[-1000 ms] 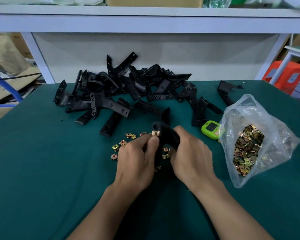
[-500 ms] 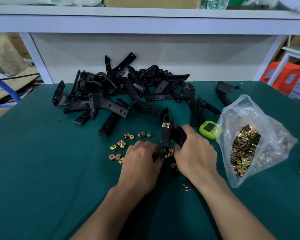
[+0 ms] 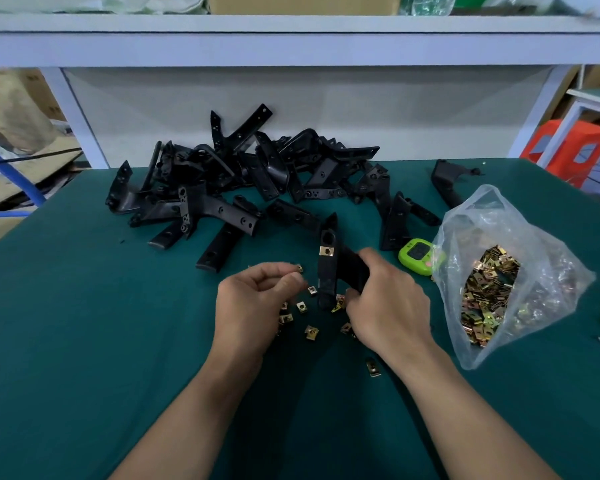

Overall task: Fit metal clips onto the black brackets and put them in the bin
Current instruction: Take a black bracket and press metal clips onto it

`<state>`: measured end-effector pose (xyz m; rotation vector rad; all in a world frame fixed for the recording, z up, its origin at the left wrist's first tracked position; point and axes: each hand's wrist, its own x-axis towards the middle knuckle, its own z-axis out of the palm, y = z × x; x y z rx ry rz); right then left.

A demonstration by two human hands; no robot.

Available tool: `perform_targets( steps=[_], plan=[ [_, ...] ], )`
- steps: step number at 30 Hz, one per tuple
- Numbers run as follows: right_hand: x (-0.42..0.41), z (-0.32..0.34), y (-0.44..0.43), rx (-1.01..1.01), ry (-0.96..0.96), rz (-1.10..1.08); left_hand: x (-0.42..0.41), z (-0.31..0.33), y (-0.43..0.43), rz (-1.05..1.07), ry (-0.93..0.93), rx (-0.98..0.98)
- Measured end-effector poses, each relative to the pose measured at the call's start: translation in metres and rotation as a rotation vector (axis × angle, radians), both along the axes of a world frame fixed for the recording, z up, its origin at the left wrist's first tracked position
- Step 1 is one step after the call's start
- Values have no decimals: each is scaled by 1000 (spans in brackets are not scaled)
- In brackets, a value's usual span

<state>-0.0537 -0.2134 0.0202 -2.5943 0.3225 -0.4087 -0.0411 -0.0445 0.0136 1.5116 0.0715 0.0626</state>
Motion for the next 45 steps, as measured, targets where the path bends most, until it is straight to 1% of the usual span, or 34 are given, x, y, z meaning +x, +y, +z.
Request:
perform_targets(
  steps=[3, 8, 15, 19, 24, 27, 29, 31, 34, 37, 39, 41, 45],
  plan=[
    [-1, 1, 0, -1, -3, 9, -2, 3, 0, -23, -27, -42],
    [0, 1, 0, 13, -17, 22, -4, 5, -1, -28, -59, -41],
    [-1, 1, 0, 23, -34, 35, -1, 0, 0, -17, -56, 11],
    [-1, 2, 1, 31, -22, 29, 0, -4, -1, -18, -87, 116],
    [-2, 3, 0, 43, -7, 19, -1, -2, -4, -5, -57, 78],
    [-2, 3, 0, 43, -11, 21, -3, -1, -1, 50, -31, 271],
    [-1, 3, 1, 50, -12, 15, -4, 0, -1, 54, -39, 335],
    [-1, 3, 1, 50, -13, 11, -4, 1, -1, 51, -55, 339],
    [-1, 3, 1, 35, -16, 12, -6, 2, -3, 14, -48, 288],
    [-1, 1, -1, 11, -33, 12, -9, 3, -3, -24, -106, 351],
    [0, 0, -3, -43, -74, 14, -10, 4, -3, -34, -128, 381],
    [1, 0, -3, -92, -108, 20, -10, 4, -3, -57, -124, 404],
    [2, -2, -4, -104, -110, 70, -8, 2, -3, -102, -78, 489]
  ],
)
